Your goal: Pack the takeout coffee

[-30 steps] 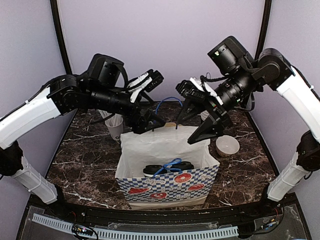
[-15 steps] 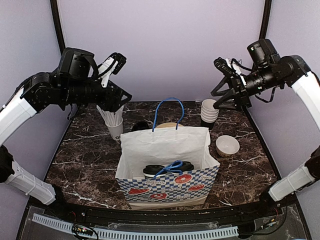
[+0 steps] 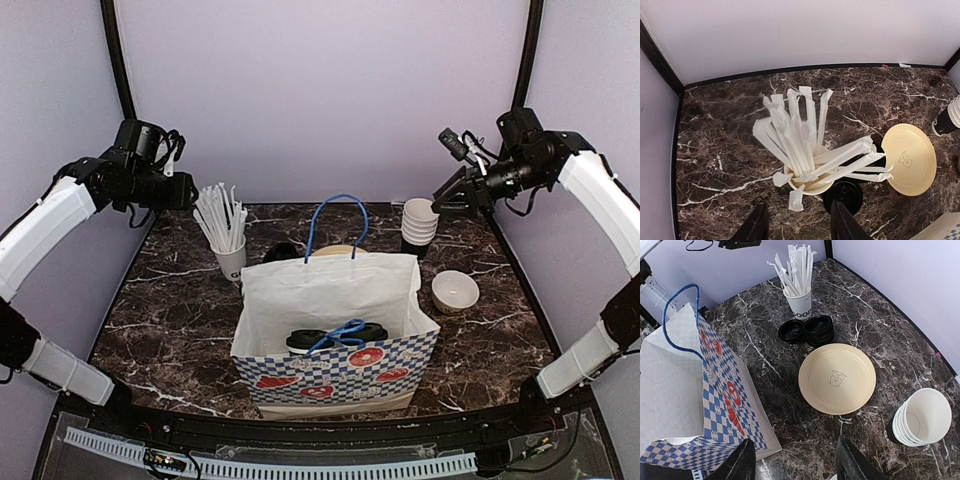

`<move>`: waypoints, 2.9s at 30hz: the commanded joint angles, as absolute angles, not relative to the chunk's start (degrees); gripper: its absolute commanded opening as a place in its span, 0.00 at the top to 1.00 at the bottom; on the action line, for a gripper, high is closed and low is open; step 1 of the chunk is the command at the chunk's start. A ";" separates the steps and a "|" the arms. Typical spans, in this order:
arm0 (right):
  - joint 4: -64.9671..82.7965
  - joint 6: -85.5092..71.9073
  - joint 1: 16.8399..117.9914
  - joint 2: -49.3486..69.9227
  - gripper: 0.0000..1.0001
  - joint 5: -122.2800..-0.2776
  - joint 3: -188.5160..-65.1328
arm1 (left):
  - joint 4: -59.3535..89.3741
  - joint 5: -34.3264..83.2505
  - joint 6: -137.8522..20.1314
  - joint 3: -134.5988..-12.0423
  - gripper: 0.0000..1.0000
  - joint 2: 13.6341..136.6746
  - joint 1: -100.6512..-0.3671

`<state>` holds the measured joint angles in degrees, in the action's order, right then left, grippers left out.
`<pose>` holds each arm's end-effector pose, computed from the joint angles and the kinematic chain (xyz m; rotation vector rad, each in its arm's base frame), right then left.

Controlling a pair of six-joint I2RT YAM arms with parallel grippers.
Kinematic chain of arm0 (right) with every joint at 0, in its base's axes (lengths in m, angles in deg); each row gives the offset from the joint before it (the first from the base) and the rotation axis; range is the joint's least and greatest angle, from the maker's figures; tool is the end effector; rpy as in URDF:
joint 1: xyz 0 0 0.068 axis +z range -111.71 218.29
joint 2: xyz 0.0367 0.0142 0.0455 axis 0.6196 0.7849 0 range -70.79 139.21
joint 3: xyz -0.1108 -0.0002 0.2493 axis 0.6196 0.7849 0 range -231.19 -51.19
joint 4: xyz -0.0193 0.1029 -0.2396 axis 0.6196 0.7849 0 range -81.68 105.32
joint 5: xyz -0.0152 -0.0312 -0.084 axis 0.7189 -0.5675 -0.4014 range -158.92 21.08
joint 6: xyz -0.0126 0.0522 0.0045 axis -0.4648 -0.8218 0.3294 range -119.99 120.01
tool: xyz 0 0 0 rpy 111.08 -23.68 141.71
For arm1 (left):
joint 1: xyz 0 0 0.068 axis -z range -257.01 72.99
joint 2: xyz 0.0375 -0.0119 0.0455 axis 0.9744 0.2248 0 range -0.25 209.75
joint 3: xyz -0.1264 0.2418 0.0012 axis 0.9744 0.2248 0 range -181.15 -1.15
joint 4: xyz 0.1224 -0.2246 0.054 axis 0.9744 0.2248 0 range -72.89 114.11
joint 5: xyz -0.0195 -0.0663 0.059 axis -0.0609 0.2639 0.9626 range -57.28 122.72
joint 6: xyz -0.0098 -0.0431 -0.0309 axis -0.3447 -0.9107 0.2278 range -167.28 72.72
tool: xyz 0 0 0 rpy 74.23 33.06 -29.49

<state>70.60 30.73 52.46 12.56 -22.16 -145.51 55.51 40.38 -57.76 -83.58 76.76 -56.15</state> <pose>0.2652 0.0936 0.4044 -1.1685 1.9391 0.8446 0.2732 -0.0991 0.3942 0.1163 2.1426 -0.1765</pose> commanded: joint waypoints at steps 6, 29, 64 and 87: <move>67.97 30.15 52.13 11.57 0.46 -19.75 -144.28 | 48.83 31.21 -59.61 -84.88 0.54 84.54 -59.75; 67.29 30.61 52.09 10.84 0.48 -19.15 -141.98 | 51.34 33.09 -56.51 -88.53 1.00 86.47 -59.87; 68.85 29.73 52.09 15.34 0.49 -22.73 -144.81 | 44.96 -17.71 -73.23 -105.56 1.00 66.85 -51.66; 68.53 30.34 52.00 15.53 0.49 -23.32 -143.37 | 14.43 -9.97 -75.28 -93.12 1.00 83.19 -25.52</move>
<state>68.76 30.10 52.35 15.57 -22.97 -143.44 23.57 -14.26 -78.02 -93.57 80.54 -27.97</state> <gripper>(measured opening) 0.511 0.024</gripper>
